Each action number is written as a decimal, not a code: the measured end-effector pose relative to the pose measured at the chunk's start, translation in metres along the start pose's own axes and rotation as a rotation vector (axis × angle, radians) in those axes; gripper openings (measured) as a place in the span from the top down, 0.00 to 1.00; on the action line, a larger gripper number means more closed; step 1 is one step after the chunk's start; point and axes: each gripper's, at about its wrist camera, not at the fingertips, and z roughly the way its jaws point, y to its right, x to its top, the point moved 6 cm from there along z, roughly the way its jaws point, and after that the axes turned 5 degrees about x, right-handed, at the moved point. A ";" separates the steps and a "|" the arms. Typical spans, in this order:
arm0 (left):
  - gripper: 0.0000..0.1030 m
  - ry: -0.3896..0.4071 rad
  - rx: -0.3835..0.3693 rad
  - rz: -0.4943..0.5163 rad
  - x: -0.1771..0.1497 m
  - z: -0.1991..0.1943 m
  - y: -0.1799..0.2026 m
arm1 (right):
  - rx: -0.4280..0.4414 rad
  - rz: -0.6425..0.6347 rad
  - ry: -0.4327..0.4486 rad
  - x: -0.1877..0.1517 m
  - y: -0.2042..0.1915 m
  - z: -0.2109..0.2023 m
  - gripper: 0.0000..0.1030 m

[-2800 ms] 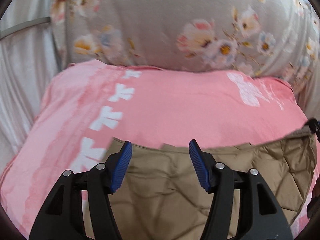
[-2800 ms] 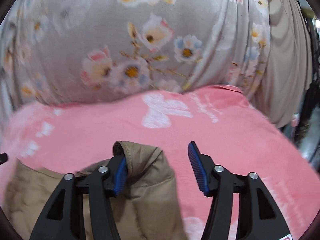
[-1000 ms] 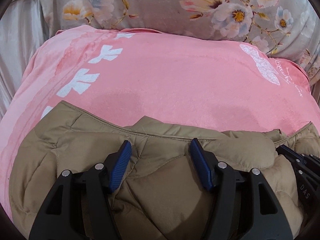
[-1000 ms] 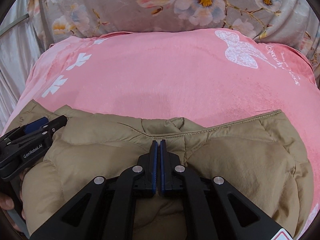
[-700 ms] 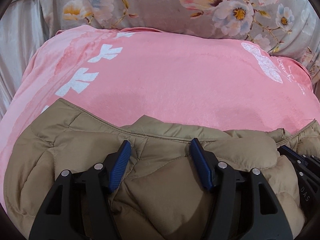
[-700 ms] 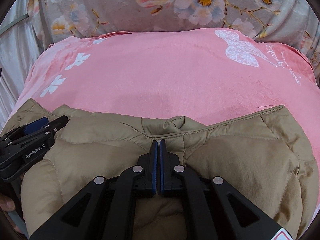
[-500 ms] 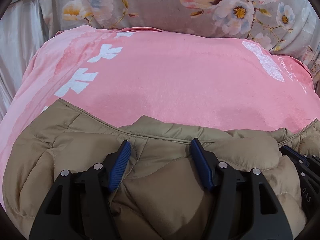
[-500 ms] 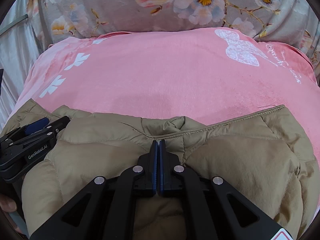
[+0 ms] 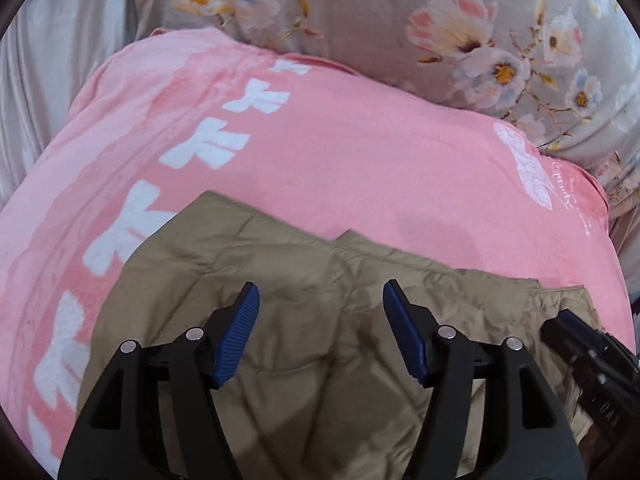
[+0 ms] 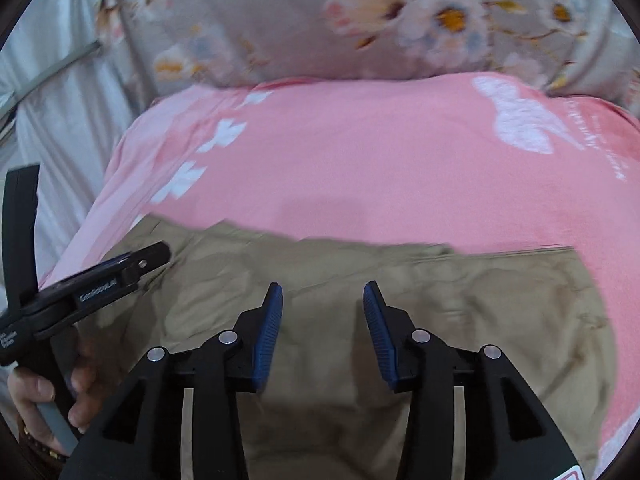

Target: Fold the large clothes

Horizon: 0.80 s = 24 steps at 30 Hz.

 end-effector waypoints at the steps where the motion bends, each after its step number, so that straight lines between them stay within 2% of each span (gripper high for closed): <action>1: 0.40 -0.018 -0.004 -0.001 -0.003 0.005 -0.002 | -0.004 -0.008 -0.035 -0.003 -0.005 0.014 0.58; 2: 0.40 -0.027 -0.005 0.006 -0.005 0.010 -0.003 | -0.028 -0.017 -0.050 -0.005 -0.008 0.027 0.57; 3: 0.39 -0.024 0.010 0.025 -0.007 0.015 -0.002 | -0.044 -0.020 -0.043 -0.004 -0.008 0.037 0.64; 4: 0.39 -0.016 0.023 0.040 -0.007 0.017 -0.001 | -0.040 -0.018 -0.041 -0.002 -0.009 0.041 0.77; 6: 0.39 -0.009 0.042 0.065 -0.005 0.018 0.003 | -0.028 0.004 -0.043 0.005 -0.009 0.045 0.92; 7: 0.39 -0.005 0.047 0.071 -0.001 0.019 0.005 | -0.026 0.021 -0.035 0.010 -0.008 0.045 0.95; 10: 0.39 -0.005 0.059 0.080 0.009 0.029 0.009 | -0.028 0.037 -0.022 0.019 -0.004 0.046 0.97; 17: 0.32 0.019 0.080 0.093 0.011 0.050 0.014 | -0.020 0.086 -0.047 0.007 0.007 0.066 0.98; 24: 0.30 0.037 0.110 0.106 0.008 0.057 0.018 | -0.070 0.040 -0.035 0.003 0.003 0.071 0.98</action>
